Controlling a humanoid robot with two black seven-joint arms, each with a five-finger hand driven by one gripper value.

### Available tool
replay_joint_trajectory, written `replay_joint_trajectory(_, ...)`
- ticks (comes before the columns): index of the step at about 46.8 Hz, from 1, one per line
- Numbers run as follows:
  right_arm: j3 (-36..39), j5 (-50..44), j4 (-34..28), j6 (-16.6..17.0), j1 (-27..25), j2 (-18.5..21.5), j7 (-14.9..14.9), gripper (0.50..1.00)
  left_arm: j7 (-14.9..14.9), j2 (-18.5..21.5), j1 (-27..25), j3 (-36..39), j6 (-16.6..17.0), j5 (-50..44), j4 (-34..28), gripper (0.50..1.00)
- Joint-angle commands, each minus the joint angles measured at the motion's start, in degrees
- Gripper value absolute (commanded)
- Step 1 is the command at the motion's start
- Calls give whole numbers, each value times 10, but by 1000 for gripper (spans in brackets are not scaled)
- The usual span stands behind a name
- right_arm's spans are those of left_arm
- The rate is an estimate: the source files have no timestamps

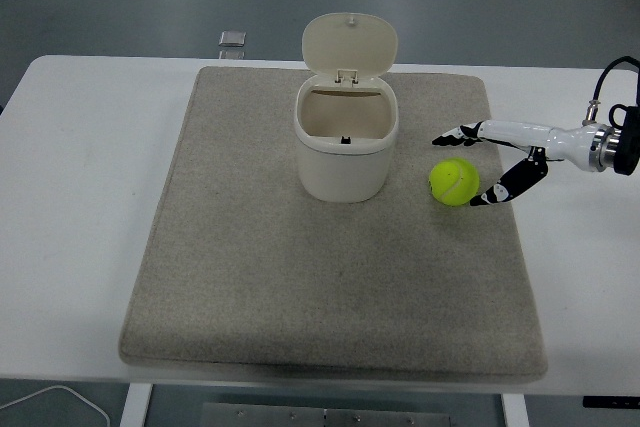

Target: Pick up the tennis ball and place it in the box.

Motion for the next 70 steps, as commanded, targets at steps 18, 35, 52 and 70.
replay_joint_trajectory(18,-2,-3,-5,-20,-4,8,0,921,0,0,0,0,0,0,0,992)
replay_joint_trajectory(35,-2,-6,-9,-39,-12,10,0,905,0,0,0,-1,0,0,0,992)
replay_joint_trajectory(52,-2,-6,-9,-38,-20,31,-1,809,0,0,0,0,0,0,0,992)
replay_joint_trajectory(70,-7,-7,-9,-35,-22,30,-2,787,0,0,0,0,0,0,0,992)
